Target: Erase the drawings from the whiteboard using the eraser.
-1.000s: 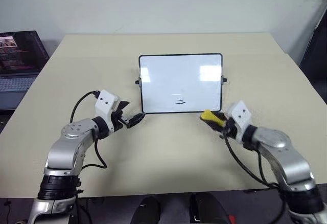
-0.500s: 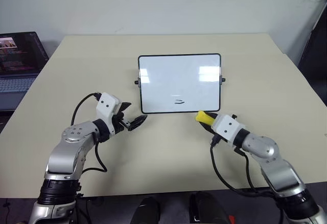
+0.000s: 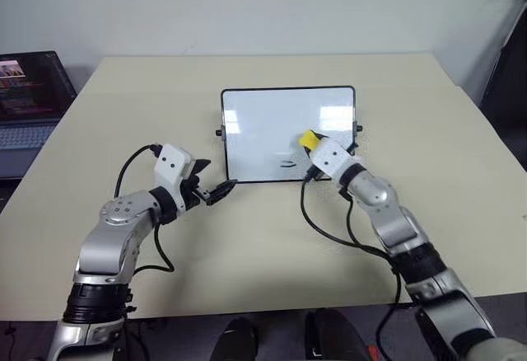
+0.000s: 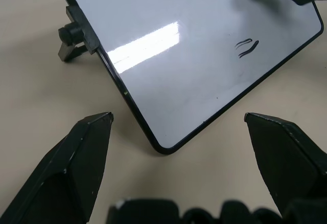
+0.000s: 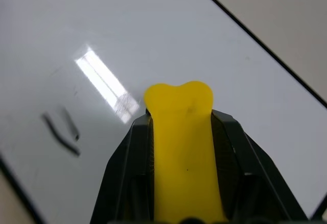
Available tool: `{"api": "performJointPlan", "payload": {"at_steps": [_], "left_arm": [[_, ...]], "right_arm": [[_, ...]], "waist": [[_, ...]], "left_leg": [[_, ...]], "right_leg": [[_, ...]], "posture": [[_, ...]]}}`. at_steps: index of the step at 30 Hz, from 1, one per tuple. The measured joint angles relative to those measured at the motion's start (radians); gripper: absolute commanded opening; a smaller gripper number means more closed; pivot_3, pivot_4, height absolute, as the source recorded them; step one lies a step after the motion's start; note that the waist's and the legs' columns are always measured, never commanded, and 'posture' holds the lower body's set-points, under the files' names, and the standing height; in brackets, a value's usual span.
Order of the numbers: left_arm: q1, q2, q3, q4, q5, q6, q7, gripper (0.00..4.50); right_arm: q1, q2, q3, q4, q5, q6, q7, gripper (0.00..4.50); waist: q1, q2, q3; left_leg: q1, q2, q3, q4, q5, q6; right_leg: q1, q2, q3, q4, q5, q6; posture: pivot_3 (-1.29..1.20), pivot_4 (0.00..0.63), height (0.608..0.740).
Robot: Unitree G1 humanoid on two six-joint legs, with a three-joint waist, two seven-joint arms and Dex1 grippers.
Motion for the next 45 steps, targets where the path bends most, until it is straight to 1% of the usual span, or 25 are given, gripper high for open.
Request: {"api": "performJointPlan", "payload": {"at_steps": [2,4,12,17,22,26,28,31,32,35,39,45], "left_arm": [[-0.004,0.0,-0.001,0.003,0.001,-0.004,-0.003,4.5],[-0.004,0.001,-0.002,0.012,0.003,-0.008,-0.004,4.5],[-0.004,0.0,-0.003,0.033,0.002,-0.007,0.009,4.5],[-0.004,0.0,-0.003,0.033,0.002,-0.007,0.01,4.5],[-0.009,0.0,-0.004,0.033,0.002,-0.005,0.011,4.5],[-0.023,-0.001,-0.004,0.032,0.002,-0.005,0.011,4.5],[-0.024,-0.001,-0.005,0.032,0.002,-0.004,0.011,4.5],[-0.024,-0.002,-0.008,0.032,0.002,-0.003,0.01,4.5],[-0.024,-0.002,-0.008,0.032,0.002,-0.002,0.01,4.5],[-0.025,-0.003,-0.009,0.032,0.002,-0.002,0.01,4.5],[-0.029,-0.006,-0.012,0.032,0.002,-0.002,0.01,4.5],[-0.031,-0.008,-0.018,0.031,0.002,-0.002,0.011,4.5]], "right_arm": [[-0.048,0.02,0.006,0.066,-0.012,-0.03,-0.023,1.18],[-0.114,0.055,0.017,0.189,-0.016,-0.079,-0.041,1.18],[-0.165,0.09,0.12,0.375,-0.092,-0.219,-0.047,1.18],[-0.129,0.084,0.173,0.406,-0.12,-0.268,-0.031,1.18],[-0.109,0.082,0.186,0.408,-0.133,-0.271,-0.005,1.18],[-0.112,0.08,0.185,0.411,-0.133,-0.272,-0.02,1.18],[-0.123,0.075,0.177,0.416,-0.133,-0.274,-0.048,1.18],[-0.18,0.046,0.138,0.445,-0.133,-0.276,-0.118,1.17],[-0.206,0.029,0.116,0.457,-0.133,-0.275,-0.146,1.17],[-0.26,-0.004,0.07,0.51,-0.134,-0.282,-0.211,1.17],[-0.261,0.018,0.07,0.539,-0.134,-0.319,-0.218,1.17],[-0.188,0.095,0.146,0.537,-0.137,-0.368,-0.138,1.17]], "waist": [[0.0,0.0,0.0],[-0.001,0.0,0.0],[-0.003,0.0,-0.001],[-0.006,0.0,-0.001],[-0.007,-0.001,-0.001],[-0.005,-0.001,-0.001],[-0.004,0.0,-0.001],[-0.001,0.0,-0.001],[0.0,0.0,-0.001],[0.0,0.0,-0.001],[-0.008,0.0,-0.001],[-0.028,-0.001,-0.001]], "left_leg": [[0.0,0.0,0.0,0.0,0.0,0.0],[0.0,0.0,0.001,0.0,0.0,0.0],[0.002,0.0,0.0,0.0,-0.001,0.001],[0.006,0.001,0.001,0.001,-0.001,0.001],[0.009,0.002,0.001,0.001,0.0,0.0],[0.01,0.003,0.0,0.001,0.001,-0.002],[0.009,0.003,0.0,0.001,0.002,-0.002],[0.009,0.002,0.0,0.002,0.003,-0.003],[0.008,0.002,0.0,0.001,0.003,-0.003],[0.007,0.003,0.0,0.0,0.003,-0.003],[0.007,0.003,0.001,0.0,0.002,-0.003],[0.009,0.005,0.002,0.0,0.002,-0.003]], "right_leg": [[0.0,0.0,0.0,0.0,0.0,0.0],[0.0,0.0,0.0,0.0,0.0,0.0],[0.001,0.001,0.001,0.002,0.0,0.0],[0.004,0.006,0.001,0.002,0.002,-0.003],[0.006,0.009,0.001,0.003,0.003,-0.003],[0.006,0.01,0.0,0.005,0.003,-0.004],[0.006,0.01,0.001,0.005,0.004,-0.003],[0.005,0.01,0.001,0.004,0.005,-0.003],[0.005,0.01,0.001,0.003,0.008,-0.007],[0.004,0.01,0.001,0.002,0.008,-0.008],[0.004,0.01,0.002,0.002,0.008,-0.008],[0.004,0.01,0.003,0.003,0.008,-0.008]], "posture": [[0.0,0.15,0.74],[0.0,0.15,0.74],[0.0,0.15,0.74],[0.0,0.15,0.74],[0.0,0.15,0.74],[0.0,0.15,0.74],[0.0,0.15,0.74],[0.0,0.15,0.74],[0.0,0.15,0.74],[0.0,0.15,0.74],[0.0,0.15,0.74],[0.0,0.15,0.74]]}}
